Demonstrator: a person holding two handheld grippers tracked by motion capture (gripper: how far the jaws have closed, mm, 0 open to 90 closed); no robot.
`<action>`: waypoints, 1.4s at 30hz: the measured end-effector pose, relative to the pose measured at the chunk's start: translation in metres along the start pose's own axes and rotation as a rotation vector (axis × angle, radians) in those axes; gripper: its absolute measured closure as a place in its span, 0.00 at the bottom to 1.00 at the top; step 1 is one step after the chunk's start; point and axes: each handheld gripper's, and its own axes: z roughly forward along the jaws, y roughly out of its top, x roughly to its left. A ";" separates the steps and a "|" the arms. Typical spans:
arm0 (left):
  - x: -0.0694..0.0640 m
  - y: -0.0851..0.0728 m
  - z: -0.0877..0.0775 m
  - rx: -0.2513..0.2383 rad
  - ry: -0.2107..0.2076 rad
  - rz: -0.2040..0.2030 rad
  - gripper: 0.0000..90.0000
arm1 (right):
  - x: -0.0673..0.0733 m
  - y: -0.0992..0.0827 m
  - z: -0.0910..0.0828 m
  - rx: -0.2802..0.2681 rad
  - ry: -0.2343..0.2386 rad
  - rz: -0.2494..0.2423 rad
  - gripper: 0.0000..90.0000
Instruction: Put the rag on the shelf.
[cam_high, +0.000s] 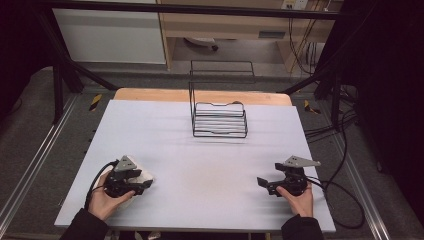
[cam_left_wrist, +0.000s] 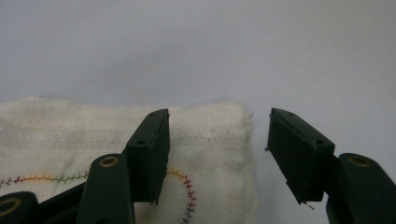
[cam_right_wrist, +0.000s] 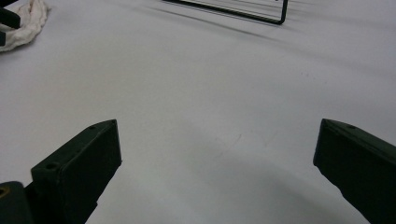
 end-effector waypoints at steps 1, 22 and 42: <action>-0.001 0.000 0.001 0.002 0.005 0.009 0.44 | 0.000 0.000 0.000 0.000 0.000 0.000 0.02; -0.015 0.006 0.010 0.067 0.153 0.053 0.74 | -0.001 0.000 0.001 0.007 -0.002 0.005 0.02; 0.007 0.007 -0.010 -0.054 -0.043 -0.086 0.92 | -0.001 0.001 0.000 0.009 0.009 0.013 0.02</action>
